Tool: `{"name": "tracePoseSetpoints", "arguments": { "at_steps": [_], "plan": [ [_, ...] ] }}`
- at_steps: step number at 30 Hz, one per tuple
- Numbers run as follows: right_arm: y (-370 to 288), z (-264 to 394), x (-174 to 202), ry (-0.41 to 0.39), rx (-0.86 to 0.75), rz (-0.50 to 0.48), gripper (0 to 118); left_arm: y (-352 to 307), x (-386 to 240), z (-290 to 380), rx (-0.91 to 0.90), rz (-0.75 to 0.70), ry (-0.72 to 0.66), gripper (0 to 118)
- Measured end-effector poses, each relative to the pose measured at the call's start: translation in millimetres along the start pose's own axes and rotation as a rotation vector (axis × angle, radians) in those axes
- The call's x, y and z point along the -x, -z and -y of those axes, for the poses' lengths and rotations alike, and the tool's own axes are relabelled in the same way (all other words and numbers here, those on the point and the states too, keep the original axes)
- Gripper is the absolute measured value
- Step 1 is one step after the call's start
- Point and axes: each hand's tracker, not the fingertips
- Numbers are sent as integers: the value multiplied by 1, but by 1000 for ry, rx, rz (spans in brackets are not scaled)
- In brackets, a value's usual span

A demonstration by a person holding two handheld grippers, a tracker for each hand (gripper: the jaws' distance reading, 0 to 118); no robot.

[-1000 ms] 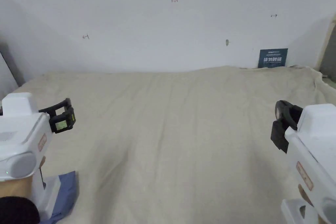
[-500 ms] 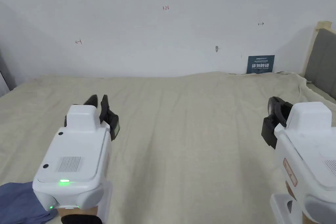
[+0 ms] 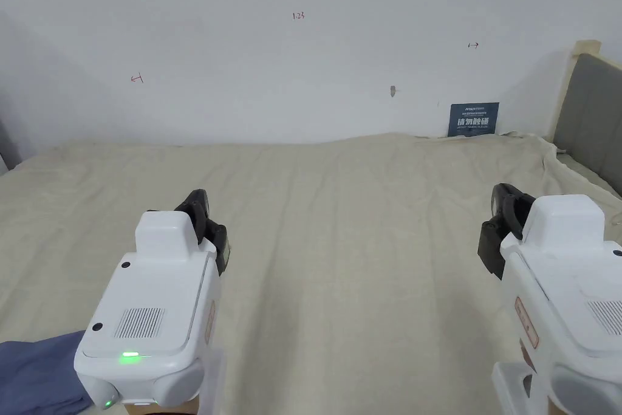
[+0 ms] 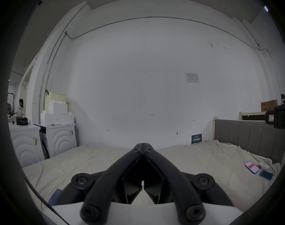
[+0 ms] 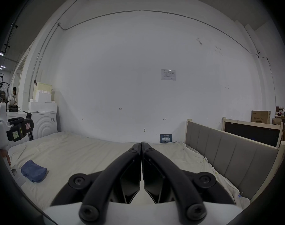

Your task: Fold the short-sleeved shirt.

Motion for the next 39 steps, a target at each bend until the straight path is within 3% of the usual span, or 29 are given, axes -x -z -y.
{"name": "tracePoseSetpoints", "arguments": {
  "at_steps": [39],
  "plan": [
    [-1,-6,5,-4,-2,-20,0,2,-6,0,14,14,-12,0]
  ]
}}
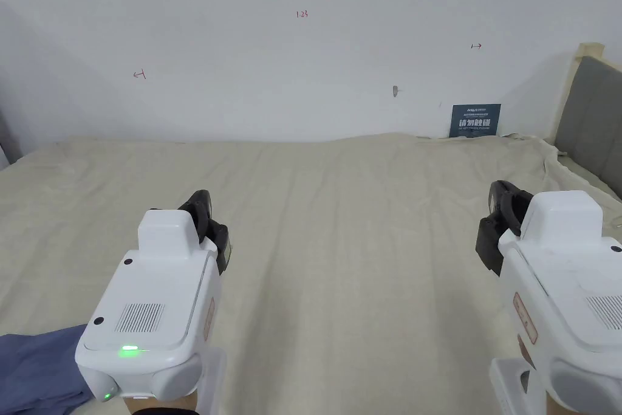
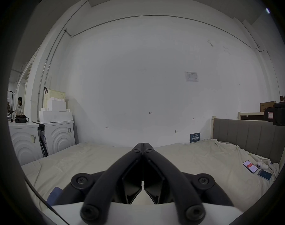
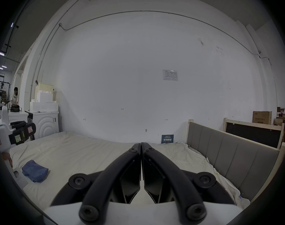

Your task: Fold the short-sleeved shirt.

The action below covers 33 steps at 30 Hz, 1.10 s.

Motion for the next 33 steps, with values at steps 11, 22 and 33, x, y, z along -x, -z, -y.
{"name": "tracePoseSetpoints", "arguments": {
  "at_steps": [11,22,33],
  "plan": [
    [-1,-3,0,0,-7,-5,0,-1,1,-1,-1,2,11,0],
    [-2,-3,0,0,-9,-4,0,-2,3,-2,-2,3,4,0],
    [-2,-3,0,-2,-7,-3,0,-2,3,-2,-8,-5,12,0]
  ]
}}
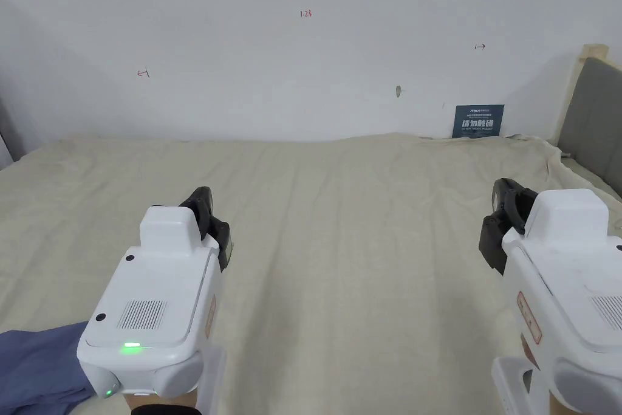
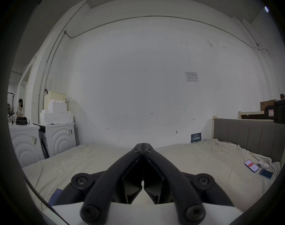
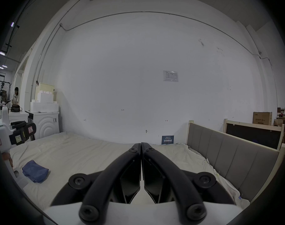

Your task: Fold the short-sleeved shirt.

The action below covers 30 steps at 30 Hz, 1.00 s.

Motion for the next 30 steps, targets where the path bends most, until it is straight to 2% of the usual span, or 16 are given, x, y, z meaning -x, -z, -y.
{"name": "tracePoseSetpoints", "arguments": {
  "at_steps": [9,11,12,13,14,15,17,19,20,24,30],
  "plan": [
    [0,0,0,-1,-3,3,1,-1,1,1,-3,-9,7,0],
    [0,0,0,0,-6,2,14,-1,2,2,-5,-10,0,7],
    [-1,0,0,5,-6,-4,27,-1,2,1,-4,-11,-3,14],
    [0,0,-1,6,-4,-2,49,-1,2,2,2,-23,-6,33],
    [0,0,-1,11,3,-14,49,-1,3,2,-3,-27,-11,39],
    [1,1,-2,13,3,-14,56,0,4,2,-5,-32,-13,47],
    [2,2,-2,16,-1,-12,82,1,5,3,8,-36,-24,83],
    [2,3,-4,24,-1,-16,101,2,4,3,12,-44,-25,112],
    [2,3,-3,29,-1,-18,105,2,4,4,5,-43,-25,115],
    [2,4,-4,39,-3,-13,118,1,3,3,3,-36,-28,116],
    [3,5,-6,41,-2,-9,118,0,1,3,-9,-25,-20,118]
  ]
}}
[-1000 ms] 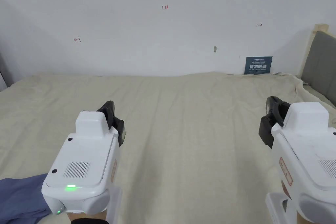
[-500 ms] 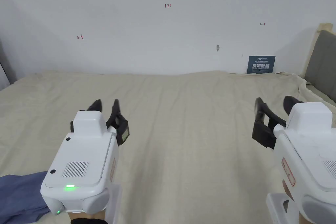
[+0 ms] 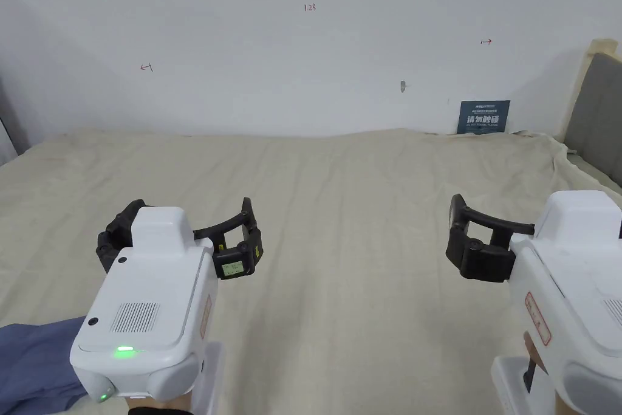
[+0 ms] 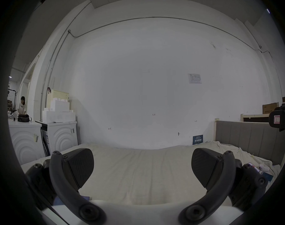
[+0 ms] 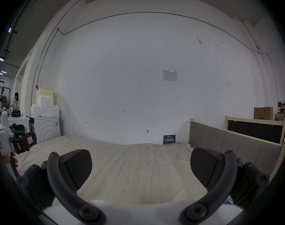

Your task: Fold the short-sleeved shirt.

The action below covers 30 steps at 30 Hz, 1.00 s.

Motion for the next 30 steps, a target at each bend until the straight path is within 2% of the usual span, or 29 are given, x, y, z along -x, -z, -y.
{"name": "tracePoseSetpoints", "arguments": {
  "at_steps": [30],
  "plan": [
    [2,1,3,-2,-3,8,118,0,2,2,-13,-12,21,118]
  ]
}}
